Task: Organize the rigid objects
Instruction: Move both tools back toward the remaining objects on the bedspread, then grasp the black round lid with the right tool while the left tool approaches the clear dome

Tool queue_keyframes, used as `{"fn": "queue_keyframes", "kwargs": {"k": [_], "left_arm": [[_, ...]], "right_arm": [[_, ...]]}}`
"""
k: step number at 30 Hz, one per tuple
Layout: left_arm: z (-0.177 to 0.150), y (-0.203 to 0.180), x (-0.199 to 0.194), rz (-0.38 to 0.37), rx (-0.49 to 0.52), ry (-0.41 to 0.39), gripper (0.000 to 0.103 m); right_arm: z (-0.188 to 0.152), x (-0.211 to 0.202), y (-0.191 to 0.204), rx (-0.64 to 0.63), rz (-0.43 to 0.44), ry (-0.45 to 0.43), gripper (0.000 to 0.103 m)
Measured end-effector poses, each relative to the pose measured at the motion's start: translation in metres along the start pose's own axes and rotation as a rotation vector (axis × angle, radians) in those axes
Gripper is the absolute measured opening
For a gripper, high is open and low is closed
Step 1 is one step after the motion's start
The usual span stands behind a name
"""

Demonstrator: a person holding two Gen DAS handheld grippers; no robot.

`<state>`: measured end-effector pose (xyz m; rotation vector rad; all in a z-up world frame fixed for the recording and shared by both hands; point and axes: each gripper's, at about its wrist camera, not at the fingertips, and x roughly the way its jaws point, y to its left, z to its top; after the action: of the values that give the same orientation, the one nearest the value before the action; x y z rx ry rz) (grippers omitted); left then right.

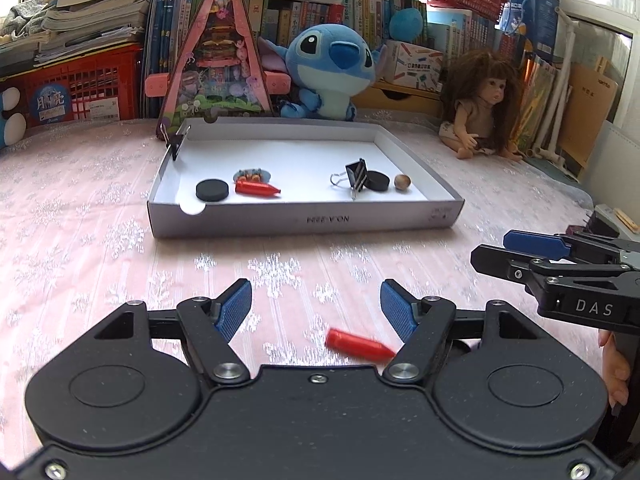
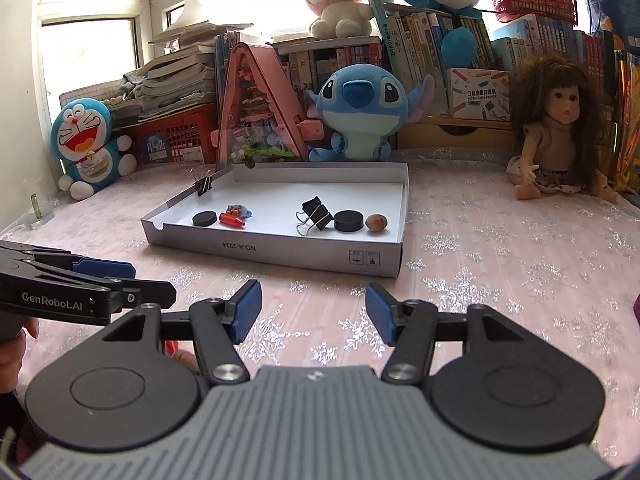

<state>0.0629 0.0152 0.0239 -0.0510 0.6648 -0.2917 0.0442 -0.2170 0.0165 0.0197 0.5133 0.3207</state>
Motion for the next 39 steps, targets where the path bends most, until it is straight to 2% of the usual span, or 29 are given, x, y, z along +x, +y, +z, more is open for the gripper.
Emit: {"fn": "queue_keyframes", "kwargs": {"k": [7,17,22,26,34,39], "left_arm": [[-0.019,-0.001,-0.011,-0.016,0.048,-0.001,0.068],[-0.031,-0.008,-0.02,-0.066,0.105,0.002,0.057],[-0.035,-0.01,-0.028,-0.105,0.121,0.001,0.056],[-0.041,-0.016,-0.034,-0.136,0.15,0.008,0.055],[-0.049,-0.029,-0.036,-0.177,0.205,0.017,0.05],[-0.052,-0.033,-0.032,-0.183,0.217,0.034,0.04]], "right_arm": [[-0.02,-0.017,0.002,-0.025,0.05,0.018,0.071],[-0.036,-0.028,0.005,-0.079,0.13,0.057,0.071],[-0.04,-0.032,0.009,-0.11,0.158,0.069,0.071],[-0.043,-0.033,0.015,-0.141,0.179,0.078,0.062],[-0.046,-0.028,0.025,-0.182,0.182,0.075,0.059],[-0.047,-0.028,0.027,-0.192,0.166,0.065,0.058]]}}
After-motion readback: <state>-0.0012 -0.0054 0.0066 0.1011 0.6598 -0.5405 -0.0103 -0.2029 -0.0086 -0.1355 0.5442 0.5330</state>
